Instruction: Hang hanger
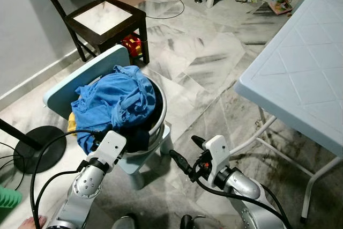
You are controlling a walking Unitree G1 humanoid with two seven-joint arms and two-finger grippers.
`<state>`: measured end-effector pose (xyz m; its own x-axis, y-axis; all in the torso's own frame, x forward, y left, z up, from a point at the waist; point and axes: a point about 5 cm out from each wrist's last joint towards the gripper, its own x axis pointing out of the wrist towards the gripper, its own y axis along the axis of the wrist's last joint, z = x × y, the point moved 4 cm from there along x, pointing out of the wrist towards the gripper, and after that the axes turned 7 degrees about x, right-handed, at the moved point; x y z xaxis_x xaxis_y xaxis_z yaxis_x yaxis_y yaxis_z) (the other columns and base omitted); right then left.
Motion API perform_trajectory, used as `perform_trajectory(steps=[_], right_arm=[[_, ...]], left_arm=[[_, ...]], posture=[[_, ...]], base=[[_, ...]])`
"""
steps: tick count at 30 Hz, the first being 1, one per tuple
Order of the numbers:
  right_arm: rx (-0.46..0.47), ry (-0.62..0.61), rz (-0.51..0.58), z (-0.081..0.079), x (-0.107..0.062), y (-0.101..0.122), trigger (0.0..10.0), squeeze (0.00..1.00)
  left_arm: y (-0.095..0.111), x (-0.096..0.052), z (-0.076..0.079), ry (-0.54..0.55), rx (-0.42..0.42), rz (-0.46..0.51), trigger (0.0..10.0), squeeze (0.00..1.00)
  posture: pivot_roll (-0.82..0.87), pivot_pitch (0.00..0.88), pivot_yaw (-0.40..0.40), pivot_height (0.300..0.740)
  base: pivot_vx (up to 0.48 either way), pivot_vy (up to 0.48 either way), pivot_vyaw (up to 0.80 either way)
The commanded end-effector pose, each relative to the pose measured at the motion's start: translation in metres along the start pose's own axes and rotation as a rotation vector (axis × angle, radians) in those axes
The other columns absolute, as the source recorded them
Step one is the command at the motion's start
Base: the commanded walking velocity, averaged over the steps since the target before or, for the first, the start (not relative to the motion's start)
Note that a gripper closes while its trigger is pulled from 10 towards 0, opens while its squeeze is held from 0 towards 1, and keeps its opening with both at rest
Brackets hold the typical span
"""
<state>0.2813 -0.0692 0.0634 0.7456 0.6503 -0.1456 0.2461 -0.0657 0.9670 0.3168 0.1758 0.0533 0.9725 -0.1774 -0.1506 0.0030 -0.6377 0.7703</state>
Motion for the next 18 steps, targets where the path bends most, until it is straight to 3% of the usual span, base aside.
perform_trajectory(steps=[1,3,5,6,7,18], right_arm=[[0.006,-0.009,-0.011,0.001,-0.003,-0.005,10.0,0.00],[0.006,-0.010,-0.010,0.001,-0.003,-0.005,10.0,0.00],[0.005,-0.012,-0.009,0.001,-0.003,-0.004,10.0,0.00],[0.006,-0.013,-0.008,0.002,-0.003,-0.004,10.0,0.00],[0.007,-0.013,-0.007,0.001,-0.003,-0.004,10.0,0.00],[0.011,-0.014,-0.005,0.001,-0.002,-0.004,10.0,0.00]], left_arm=[[-0.006,0.000,-0.001,-0.001,0.034,-0.019,10.0,1.00],[-0.007,0.001,-0.002,-0.003,0.036,-0.024,10.0,1.00],[-0.007,0.003,-0.004,-0.002,0.038,-0.027,10.0,0.73],[-0.007,0.004,-0.005,-0.004,0.044,-0.027,10.0,0.53],[-0.007,0.005,-0.006,-0.004,0.049,-0.027,10.0,0.00],[-0.009,0.010,-0.009,-0.023,0.076,-0.030,10.0,0.00]], posture=[[0.09,0.214,-0.040,0.740],[0.09,0.213,-0.039,0.740],[0.09,0.213,-0.038,0.740],[0.09,0.213,-0.038,0.740],[0.09,0.213,-0.038,0.740],[0.09,0.214,-0.036,0.740]], base=[[0.000,0.000,0.00],[0.000,0.000,0.00],[0.000,0.000,0.00],[0.000,0.000,0.00],[0.000,0.000,0.00],[0.000,0.000,0.00]])
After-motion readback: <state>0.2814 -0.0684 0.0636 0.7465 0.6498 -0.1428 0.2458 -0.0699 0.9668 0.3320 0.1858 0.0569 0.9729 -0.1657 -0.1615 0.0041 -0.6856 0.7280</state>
